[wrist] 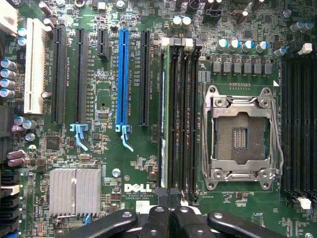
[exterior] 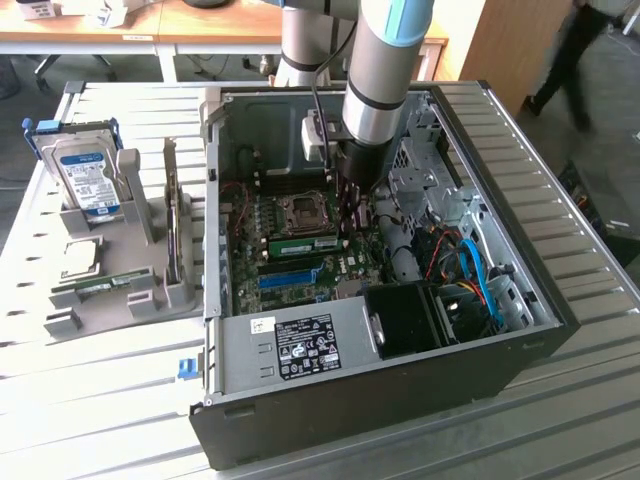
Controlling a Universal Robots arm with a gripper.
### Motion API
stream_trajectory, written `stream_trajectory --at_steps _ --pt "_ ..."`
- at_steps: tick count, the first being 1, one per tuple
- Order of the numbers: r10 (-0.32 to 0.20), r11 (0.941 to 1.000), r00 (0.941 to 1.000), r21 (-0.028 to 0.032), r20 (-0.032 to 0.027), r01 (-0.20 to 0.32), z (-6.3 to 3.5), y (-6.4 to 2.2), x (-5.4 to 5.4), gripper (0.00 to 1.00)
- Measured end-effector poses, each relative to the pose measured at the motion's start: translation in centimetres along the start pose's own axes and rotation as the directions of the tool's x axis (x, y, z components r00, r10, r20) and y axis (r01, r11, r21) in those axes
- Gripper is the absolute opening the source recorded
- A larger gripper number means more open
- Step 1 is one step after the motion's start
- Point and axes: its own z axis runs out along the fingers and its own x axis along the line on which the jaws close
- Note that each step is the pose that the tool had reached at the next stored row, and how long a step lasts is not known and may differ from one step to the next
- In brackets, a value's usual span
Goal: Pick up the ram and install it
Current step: 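Press down the ram until it locks into place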
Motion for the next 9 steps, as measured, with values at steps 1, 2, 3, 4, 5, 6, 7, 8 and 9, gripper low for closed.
stream_trajectory --at_steps 1,2,3,4,5,6,7,8,9 --pt "0.0 1.0 1.0 0.0 0.0 0.0 0.0 0.0 0.0 0.11" --pt "0.0 1.0 1.0 -0.0001 -0.0001 0.0 0.0 0.0 0.0 0.11" --pt "0.0 1.0 1.0 -0.0001 0.0 0.0 0.0 0.0 0.0 0.11" --pt "0.0 1.0 1.0 -0.0001 -0.0001 0.0 0.0 0.0 0.0 0.11" --pt "0.0 1.0 1.0 -0.0001 -0.0002 0.0 0.01 0.0 0.01 0.11" --pt "0.0 1.0 1.0 0.0 0.0 0.0 0.05 0.0 0.03 0.11" --pt "0.0 1.0 1.0 0.0 -0.0002 0.0 0.06 0.0 0.03 0.11" --pt "0.0 1.0 1.0 -0.0001 -0.0001 0.0 0.06 0.0 0.03 0.11" --pt "0.0 1.0 1.0 -0.0001 -0.0001 0.0 0.06 0.0 0.03 0.11"
